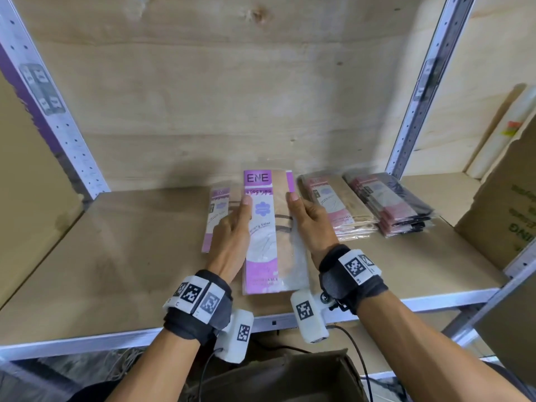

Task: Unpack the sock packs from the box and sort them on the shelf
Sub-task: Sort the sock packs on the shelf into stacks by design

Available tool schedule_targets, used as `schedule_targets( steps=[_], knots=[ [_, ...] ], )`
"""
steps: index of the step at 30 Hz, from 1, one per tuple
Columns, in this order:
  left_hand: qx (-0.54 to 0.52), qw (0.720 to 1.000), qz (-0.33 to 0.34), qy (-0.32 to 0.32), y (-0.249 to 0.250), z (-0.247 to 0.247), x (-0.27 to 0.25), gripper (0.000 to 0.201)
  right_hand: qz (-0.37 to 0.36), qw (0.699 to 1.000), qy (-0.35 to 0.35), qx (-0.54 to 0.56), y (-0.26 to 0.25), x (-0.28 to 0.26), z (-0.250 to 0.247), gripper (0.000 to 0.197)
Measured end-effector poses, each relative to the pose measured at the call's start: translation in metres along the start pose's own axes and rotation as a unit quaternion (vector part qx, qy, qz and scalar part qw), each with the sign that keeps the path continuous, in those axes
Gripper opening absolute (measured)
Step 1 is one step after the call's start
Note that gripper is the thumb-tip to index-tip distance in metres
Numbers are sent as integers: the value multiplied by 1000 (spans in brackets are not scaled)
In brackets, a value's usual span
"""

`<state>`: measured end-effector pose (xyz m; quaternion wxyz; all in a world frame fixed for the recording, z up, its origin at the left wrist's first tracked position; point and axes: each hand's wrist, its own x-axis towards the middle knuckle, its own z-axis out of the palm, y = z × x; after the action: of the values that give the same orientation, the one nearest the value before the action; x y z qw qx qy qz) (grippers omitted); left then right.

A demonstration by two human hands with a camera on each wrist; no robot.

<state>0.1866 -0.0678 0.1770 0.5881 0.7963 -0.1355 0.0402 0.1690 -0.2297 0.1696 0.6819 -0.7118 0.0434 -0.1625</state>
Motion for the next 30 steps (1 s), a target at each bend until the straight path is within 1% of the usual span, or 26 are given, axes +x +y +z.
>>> schedule_targets(
  steps=[1,2,3,4,5,7,8,10,13,14,15,17,19,21,23,25,27,30],
  knots=[
    [25,999,8,-24,0,0,-3,73,5,1000,23,-17,-1,3,-2,62],
    [47,998,16,-36,0,1,-4,76,15,999,38,-32,-3,5,-4,64],
    [59,997,26,-29,-1,1,-4,74,27,998,45,-35,-3,8,-6,65],
    [64,997,34,-10,-2,1,-4,69,38,998,40,-41,-5,8,-8,63],
    [68,997,36,16,-2,0,-1,64,49,997,23,-49,-6,7,-8,60],
    [71,995,24,68,-4,-4,4,57,69,992,-41,-93,-9,0,-8,73],
    [72,994,16,84,-4,-7,6,55,71,988,-72,-118,-10,-4,-7,74],
    [76,992,4,100,-6,-11,9,53,45,980,-101,-163,-12,-13,0,64],
    [64,991,9,114,-8,-11,11,53,-26,974,-58,-216,-16,-20,11,59],
    [39,993,8,116,-9,-10,12,54,-40,976,-44,-208,-16,-21,13,59],
    [-1,994,4,113,-11,-9,14,54,-39,980,-37,-191,-17,-21,14,60],
    [-73,992,-17,100,-14,-6,15,54,-9,990,-36,-138,-17,-23,14,65],
    [-105,989,-30,97,-14,-5,14,55,9,993,-29,-114,-16,-27,15,64],
    [-90,990,-40,103,-15,-6,13,56,-3,990,-15,-142,-12,-27,16,62],
    [-46,994,-37,94,-16,-9,14,58,-14,986,-8,-167,-10,-23,15,60],
    [-4,997,-21,73,-14,-11,13,58,2,987,-20,-160,-9,-18,12,59],
    [37,997,-9,62,-12,-11,10,56,-3,988,-31,-150,-8,-16,11,55],
    [51,995,2,88,-14,-9,9,56,-7,989,-50,-136,-4,-15,11,54]
  ],
)
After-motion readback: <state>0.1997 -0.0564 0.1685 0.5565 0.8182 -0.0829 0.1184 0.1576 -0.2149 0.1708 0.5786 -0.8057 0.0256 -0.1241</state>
